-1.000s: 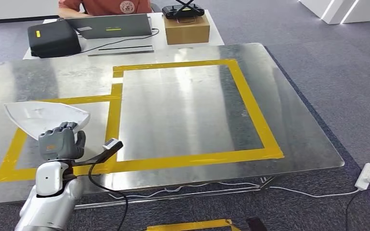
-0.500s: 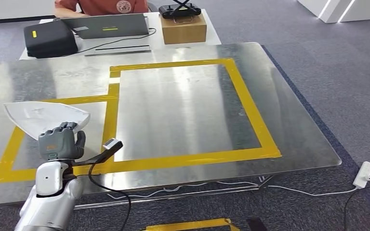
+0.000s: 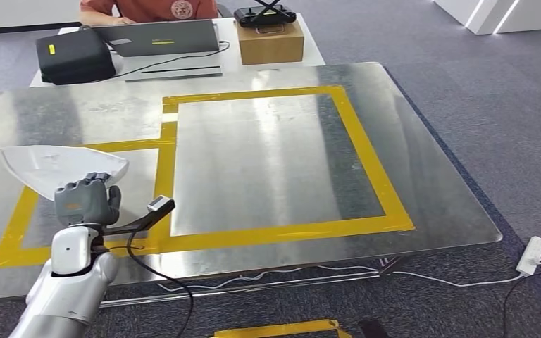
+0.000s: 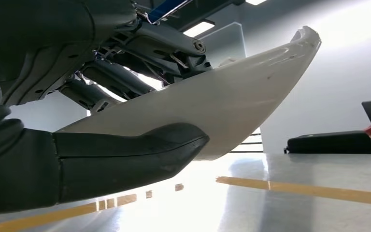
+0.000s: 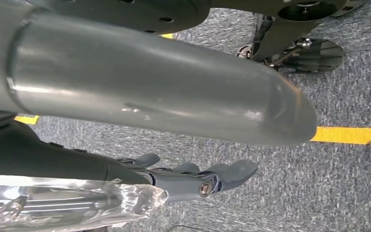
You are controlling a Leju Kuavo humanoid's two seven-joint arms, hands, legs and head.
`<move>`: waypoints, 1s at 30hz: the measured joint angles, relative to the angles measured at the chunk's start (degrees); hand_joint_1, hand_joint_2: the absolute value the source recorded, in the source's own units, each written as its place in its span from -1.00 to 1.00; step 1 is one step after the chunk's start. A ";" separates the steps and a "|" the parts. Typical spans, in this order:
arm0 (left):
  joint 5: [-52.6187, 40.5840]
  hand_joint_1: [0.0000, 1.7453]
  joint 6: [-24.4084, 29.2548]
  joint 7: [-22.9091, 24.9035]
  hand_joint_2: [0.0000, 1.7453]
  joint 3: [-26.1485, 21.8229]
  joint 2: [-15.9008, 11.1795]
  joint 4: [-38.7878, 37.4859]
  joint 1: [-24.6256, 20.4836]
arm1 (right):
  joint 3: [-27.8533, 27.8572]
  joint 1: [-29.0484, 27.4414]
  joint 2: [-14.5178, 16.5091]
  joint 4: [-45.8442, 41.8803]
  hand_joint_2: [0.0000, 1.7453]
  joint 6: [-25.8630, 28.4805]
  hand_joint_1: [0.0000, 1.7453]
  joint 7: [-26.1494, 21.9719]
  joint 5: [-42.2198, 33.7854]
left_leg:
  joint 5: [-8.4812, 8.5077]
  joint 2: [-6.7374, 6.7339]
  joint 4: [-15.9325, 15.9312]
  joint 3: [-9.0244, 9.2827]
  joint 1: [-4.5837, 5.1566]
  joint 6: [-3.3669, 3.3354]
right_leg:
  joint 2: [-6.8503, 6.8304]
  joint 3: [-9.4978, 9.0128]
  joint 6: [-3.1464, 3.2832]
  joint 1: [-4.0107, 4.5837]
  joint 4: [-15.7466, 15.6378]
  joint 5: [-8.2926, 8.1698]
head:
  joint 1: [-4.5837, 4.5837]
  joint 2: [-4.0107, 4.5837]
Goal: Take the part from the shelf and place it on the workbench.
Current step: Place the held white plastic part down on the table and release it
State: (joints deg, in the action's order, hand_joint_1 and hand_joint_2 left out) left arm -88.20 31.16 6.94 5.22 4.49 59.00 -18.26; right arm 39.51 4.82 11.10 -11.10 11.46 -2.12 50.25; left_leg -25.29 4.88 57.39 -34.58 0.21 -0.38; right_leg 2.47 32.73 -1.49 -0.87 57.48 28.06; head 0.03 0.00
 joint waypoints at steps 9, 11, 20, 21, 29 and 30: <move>-0.01 1.00 0.49 0.98 1.00 -1.62 -2.02 -6.05 -2.45 | 0.26 0.09 0.00 0.00 -1.00 -0.15 -1.00 0.30 0.77 | 0.00 0.00 0.00 0.00 -0.01 0.00 | 0.00 0.01 0.00 0.01 0.00 0.01 | 0.01 0.00; 0.08 1.00 1.33 0.95 1.00 -2.03 -2.36 -7.48 -3.00 | 0.27 0.16 0.00 0.00 -1.00 -0.03 -1.00 0.25 0.99 | 0.00 0.00 0.00 0.00 -0.01 0.00 | 0.00 0.01 0.00 0.01 0.01 0.01 | 0.00 0.00; 0.23 1.00 5.57 -0.65 1.00 -4.27 -3.17 -14.30 -5.69 | 0.16 0.76 0.07 0.00 -1.00 1.96 -1.00 1.46 3.91 | 1.16 -0.89 -2.73 1.79 -0.51 -1.84 | -1.10 2.52 -1.08 0.04 4.72 2.72 | -0.25 0.01; 0.23 1.00 5.67 -0.66 1.00 -4.40 -3.23 -14.89 -5.88 | 0.15 0.87 0.07 0.00 -1.00 2.01 -1.00 1.46 3.97 | 1.15 -0.94 -2.83 1.88 -0.57 -1.89 | -1.48 4.48 -1.26 -0.05 8.51 4.44 | -0.30 0.01; 0.21 1.00 6.07 -0.95 1.00 -5.06 -3.16 -17.39 -6.09 | 0.15 0.98 0.09 0.02 -1.00 1.93 -1.00 1.34 4.07 | -0.36 1.41 -0.63 1.25 -1.38 0.70 | 1.03 0.81 -2.31 -1.41 0.51 -0.64 | -0.59 0.00; 0.22 1.00 6.24 -1.06 1.00 -5.19 -3.17 -17.50 -6.11 | 0.16 0.97 0.11 0.04 -1.00 1.87 -1.00 1.35 4.07 | -0.38 1.81 -0.44 1.01 -1.38 1.05 | 1.12 0.58 -1.79 -1.26 0.44 -0.28 | -0.58 0.00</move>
State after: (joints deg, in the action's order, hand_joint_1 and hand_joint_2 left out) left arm -87.98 37.40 5.88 0.03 1.32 41.50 -24.37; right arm 39.67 5.79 11.22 -11.07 13.34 -0.77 54.31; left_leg -25.67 6.69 56.95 -33.57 -1.17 0.66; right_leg 3.59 33.31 -3.28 -2.13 57.92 27.78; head -0.56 0.00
